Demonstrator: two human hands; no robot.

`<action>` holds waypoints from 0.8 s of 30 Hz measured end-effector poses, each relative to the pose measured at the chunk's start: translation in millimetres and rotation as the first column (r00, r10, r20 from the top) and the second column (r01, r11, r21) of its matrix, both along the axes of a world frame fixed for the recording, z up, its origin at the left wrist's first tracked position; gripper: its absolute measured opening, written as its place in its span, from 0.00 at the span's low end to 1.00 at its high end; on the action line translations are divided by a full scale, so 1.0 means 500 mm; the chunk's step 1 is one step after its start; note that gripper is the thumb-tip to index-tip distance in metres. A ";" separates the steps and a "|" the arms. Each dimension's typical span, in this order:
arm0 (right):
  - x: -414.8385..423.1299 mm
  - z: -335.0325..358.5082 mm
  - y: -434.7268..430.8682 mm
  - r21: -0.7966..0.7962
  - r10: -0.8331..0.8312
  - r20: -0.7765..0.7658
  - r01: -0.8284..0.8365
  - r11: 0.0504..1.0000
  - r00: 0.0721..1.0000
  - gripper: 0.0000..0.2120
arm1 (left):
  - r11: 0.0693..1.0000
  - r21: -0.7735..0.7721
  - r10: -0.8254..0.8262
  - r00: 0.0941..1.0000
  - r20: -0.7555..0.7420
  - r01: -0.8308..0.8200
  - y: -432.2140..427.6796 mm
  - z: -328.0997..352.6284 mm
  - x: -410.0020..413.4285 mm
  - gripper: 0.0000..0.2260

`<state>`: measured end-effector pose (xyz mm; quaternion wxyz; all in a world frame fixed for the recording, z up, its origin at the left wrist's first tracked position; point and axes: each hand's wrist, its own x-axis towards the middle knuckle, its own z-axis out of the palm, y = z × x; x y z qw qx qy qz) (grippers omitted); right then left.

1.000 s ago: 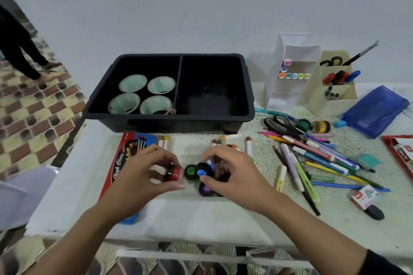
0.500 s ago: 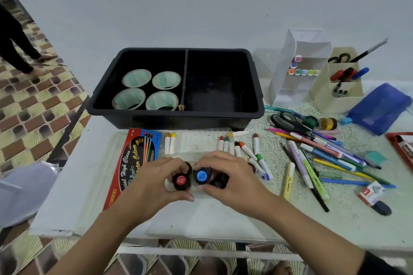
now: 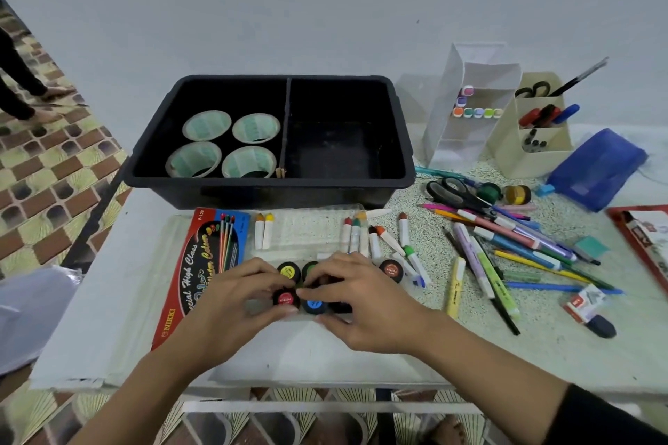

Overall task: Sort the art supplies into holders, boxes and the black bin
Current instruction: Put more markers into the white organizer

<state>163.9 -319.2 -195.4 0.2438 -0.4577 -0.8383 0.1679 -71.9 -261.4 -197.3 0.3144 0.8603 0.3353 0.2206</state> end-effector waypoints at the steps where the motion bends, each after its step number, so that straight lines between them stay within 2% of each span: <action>1: 0.000 0.001 0.002 0.007 0.005 0.017 -0.006 1.000 1.000 0.14 | 1.000 0.002 -0.003 1.000 -0.015 0.003 0.002 0.003 0.000 0.18; 5: 0.001 0.002 0.011 0.021 0.047 0.065 -0.049 0.999 0.997 0.12 | 1.000 0.012 -0.004 0.998 -0.057 0.004 0.007 0.009 -0.001 0.15; 8: 0.006 -0.005 0.008 0.056 0.058 0.055 -0.061 0.997 0.997 0.08 | 0.999 -0.019 0.034 0.999 -0.012 -0.035 -0.001 0.007 -0.001 0.19; 11: 0.006 -0.010 0.007 0.083 0.038 0.059 -0.043 0.996 0.998 0.08 | 1.000 0.007 0.019 0.998 -0.062 -0.019 -0.006 0.003 -0.001 0.21; 17: 0.004 -0.031 0.012 0.078 -0.032 -0.120 0.041 0.996 0.992 0.07 | 0.999 0.028 -0.017 0.988 -0.156 0.022 -0.005 0.001 -0.009 0.19; 19: 0.004 -0.033 0.012 0.044 -0.037 -0.156 0.045 0.998 0.987 0.07 | 0.999 0.027 -0.015 0.990 -0.143 0.020 -0.005 0.005 -0.009 0.17; 24: 0.000 -0.029 0.012 -0.063 -0.042 -0.216 0.029 0.998 0.975 0.07 | 1.000 0.011 -0.014 0.993 -0.118 0.015 -0.002 0.019 -0.015 0.17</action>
